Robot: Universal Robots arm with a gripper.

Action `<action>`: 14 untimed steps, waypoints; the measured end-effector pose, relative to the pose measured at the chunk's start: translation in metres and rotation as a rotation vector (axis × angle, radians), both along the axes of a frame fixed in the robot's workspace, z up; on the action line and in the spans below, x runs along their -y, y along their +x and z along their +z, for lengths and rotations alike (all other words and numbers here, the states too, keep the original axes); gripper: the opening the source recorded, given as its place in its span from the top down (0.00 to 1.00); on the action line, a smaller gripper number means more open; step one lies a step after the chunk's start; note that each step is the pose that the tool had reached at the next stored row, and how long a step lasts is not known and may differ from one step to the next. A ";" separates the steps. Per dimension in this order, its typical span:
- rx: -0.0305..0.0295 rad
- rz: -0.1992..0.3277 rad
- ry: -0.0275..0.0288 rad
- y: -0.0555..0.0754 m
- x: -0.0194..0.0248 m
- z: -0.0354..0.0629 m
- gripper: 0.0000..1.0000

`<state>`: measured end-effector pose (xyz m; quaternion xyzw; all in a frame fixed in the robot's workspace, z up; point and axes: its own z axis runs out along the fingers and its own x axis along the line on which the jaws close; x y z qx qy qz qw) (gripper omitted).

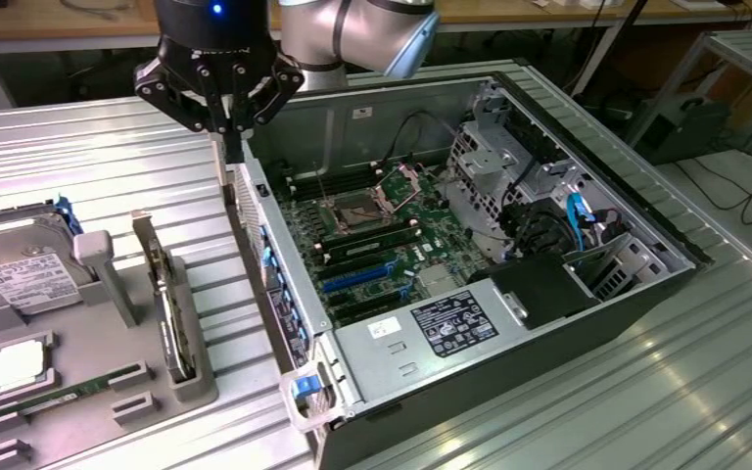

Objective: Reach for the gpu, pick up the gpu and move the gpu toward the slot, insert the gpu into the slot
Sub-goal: 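Reach for the gpu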

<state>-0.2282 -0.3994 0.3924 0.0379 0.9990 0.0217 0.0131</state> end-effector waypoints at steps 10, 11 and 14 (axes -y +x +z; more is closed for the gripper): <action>-0.0001 0.000 0.0000 -0.017 0.0003 -0.0002 0.89; 0.0000 0.000 0.0000 -0.018 0.0003 -0.0002 0.89; 0.0000 0.000 0.0001 -0.022 0.0004 -0.0003 0.89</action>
